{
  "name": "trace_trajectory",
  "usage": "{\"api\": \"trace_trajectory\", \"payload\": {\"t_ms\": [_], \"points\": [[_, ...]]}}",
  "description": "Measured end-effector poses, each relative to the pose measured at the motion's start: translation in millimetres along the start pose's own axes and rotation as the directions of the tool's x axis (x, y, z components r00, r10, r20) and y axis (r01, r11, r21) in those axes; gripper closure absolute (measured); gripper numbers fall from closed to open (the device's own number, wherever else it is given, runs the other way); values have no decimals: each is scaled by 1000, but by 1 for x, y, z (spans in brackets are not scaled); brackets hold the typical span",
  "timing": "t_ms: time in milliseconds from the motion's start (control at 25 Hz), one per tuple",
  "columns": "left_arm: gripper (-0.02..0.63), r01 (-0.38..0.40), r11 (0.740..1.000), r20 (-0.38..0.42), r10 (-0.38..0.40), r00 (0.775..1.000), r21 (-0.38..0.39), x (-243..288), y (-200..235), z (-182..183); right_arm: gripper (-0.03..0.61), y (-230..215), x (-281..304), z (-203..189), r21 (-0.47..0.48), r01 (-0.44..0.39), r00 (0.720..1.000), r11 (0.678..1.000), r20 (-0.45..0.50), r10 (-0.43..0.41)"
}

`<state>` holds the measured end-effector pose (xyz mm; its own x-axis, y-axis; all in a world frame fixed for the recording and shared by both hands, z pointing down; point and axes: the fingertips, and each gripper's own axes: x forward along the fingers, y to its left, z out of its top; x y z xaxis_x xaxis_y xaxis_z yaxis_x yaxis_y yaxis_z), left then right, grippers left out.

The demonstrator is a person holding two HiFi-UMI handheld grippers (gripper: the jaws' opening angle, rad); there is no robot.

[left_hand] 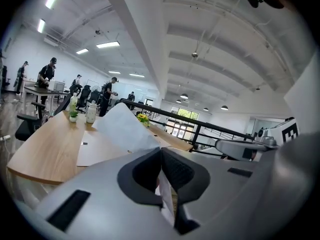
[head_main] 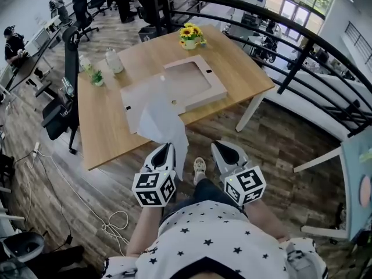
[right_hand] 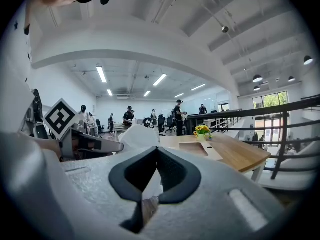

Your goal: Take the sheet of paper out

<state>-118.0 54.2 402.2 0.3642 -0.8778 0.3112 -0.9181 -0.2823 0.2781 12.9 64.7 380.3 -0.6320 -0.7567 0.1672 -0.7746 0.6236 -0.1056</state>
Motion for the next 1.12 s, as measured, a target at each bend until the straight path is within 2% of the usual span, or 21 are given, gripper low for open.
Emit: {"api": "trace_trajectory", "payload": {"t_ms": [400, 1120], "points": [[607, 15, 1000, 13, -15, 1000, 8, -21, -17, -7, 571, 11, -18, -3, 0, -1, 1000, 1000, 19, 1], [607, 34, 999, 6, -34, 999, 11, -14, -24, -10, 572, 3, -21, -3, -28, 35, 999, 999, 26, -35]]}}
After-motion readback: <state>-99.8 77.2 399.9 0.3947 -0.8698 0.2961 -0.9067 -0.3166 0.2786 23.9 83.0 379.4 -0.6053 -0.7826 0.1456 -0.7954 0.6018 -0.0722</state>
